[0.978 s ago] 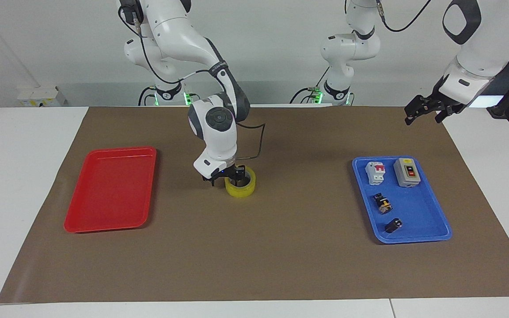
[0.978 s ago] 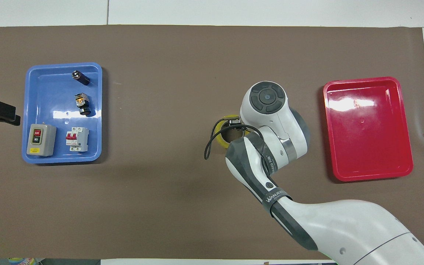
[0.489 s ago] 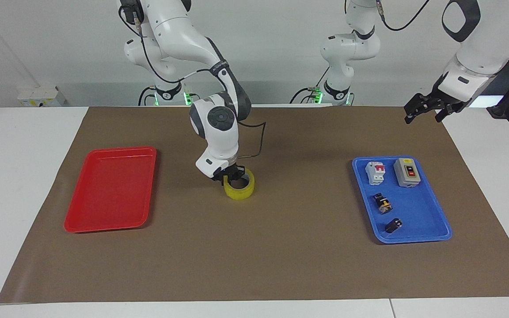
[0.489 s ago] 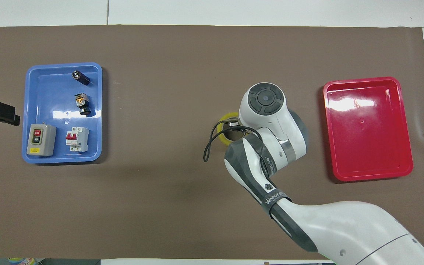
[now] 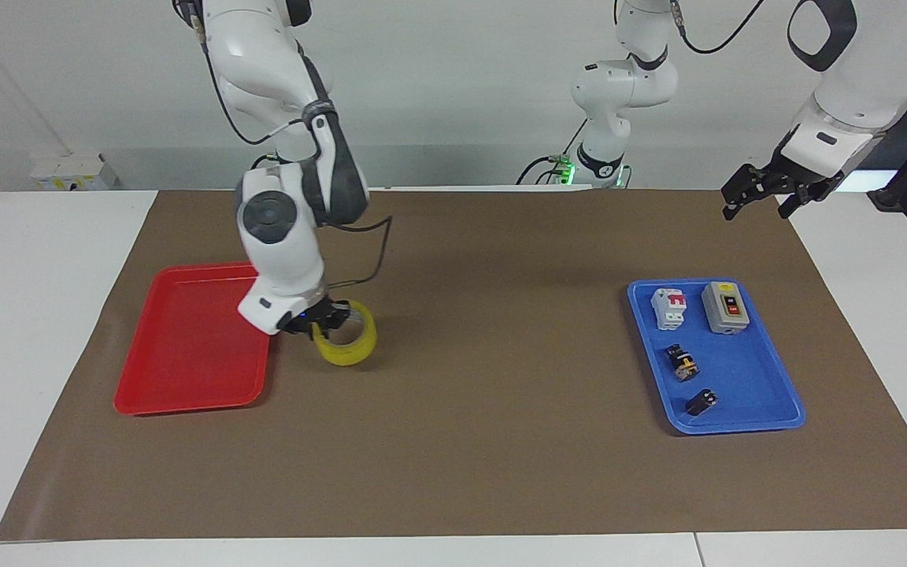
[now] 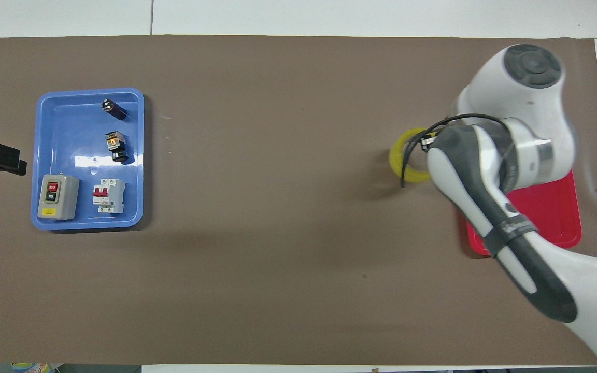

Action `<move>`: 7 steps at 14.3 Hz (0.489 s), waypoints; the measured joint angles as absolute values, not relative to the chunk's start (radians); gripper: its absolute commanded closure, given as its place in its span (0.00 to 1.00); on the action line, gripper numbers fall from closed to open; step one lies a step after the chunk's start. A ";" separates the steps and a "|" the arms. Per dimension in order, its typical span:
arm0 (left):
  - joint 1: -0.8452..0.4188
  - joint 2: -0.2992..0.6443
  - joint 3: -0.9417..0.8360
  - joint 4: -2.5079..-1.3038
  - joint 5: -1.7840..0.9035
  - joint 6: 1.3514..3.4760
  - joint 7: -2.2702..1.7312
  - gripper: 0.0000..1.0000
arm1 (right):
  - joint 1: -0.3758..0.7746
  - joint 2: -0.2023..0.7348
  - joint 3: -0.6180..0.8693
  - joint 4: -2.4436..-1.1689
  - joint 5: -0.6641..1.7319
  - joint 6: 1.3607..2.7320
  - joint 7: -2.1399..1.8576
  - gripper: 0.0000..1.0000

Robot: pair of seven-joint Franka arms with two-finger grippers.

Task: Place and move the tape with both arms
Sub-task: 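Carry the tape with the right gripper into the red tray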

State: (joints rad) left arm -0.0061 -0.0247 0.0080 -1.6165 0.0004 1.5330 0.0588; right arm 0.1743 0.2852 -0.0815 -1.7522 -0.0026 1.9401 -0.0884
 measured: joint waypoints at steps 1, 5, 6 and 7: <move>-0.006 -0.025 0.008 -1.616 0.000 1.533 0.059 0.00 | 0.113 0.271 -0.083 -1.754 -0.002 1.914 -0.177 1.00; -0.006 -0.027 0.008 -1.616 0.000 1.533 0.059 0.00 | -0.083 0.262 -0.084 -1.790 -0.002 1.916 -0.446 1.00; -0.006 -0.027 0.008 -1.616 0.000 1.533 0.059 0.00 | -0.117 0.261 -0.084 -1.814 -0.003 1.944 -0.490 1.00; -0.006 -0.027 0.008 -1.616 0.000 1.533 0.059 0.00 | -0.140 0.260 -0.084 -1.841 -0.003 1.980 -0.520 1.00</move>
